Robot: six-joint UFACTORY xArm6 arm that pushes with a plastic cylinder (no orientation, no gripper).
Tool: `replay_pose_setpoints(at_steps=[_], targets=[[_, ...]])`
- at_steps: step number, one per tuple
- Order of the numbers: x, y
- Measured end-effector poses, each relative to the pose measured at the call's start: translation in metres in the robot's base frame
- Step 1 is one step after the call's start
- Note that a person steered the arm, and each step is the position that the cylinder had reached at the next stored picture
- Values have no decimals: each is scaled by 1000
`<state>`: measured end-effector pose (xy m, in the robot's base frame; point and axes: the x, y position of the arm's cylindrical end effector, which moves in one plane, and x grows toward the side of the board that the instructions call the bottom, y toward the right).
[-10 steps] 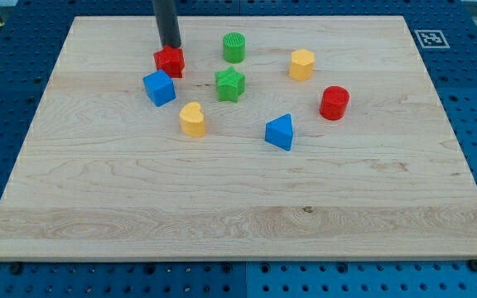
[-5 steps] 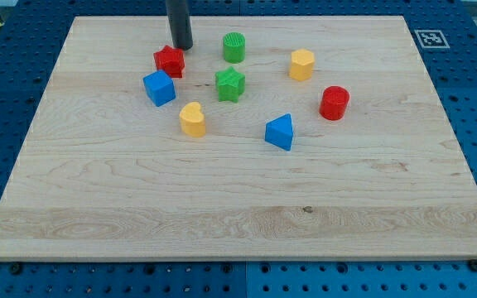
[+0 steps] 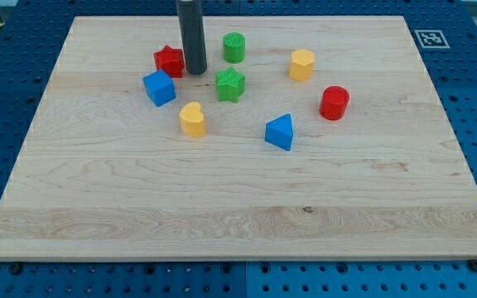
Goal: Move the blue cube a little bit down
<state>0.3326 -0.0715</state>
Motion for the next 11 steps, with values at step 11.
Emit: replay_pose_setpoints(at_steps=[11], targets=[[12,-70]])
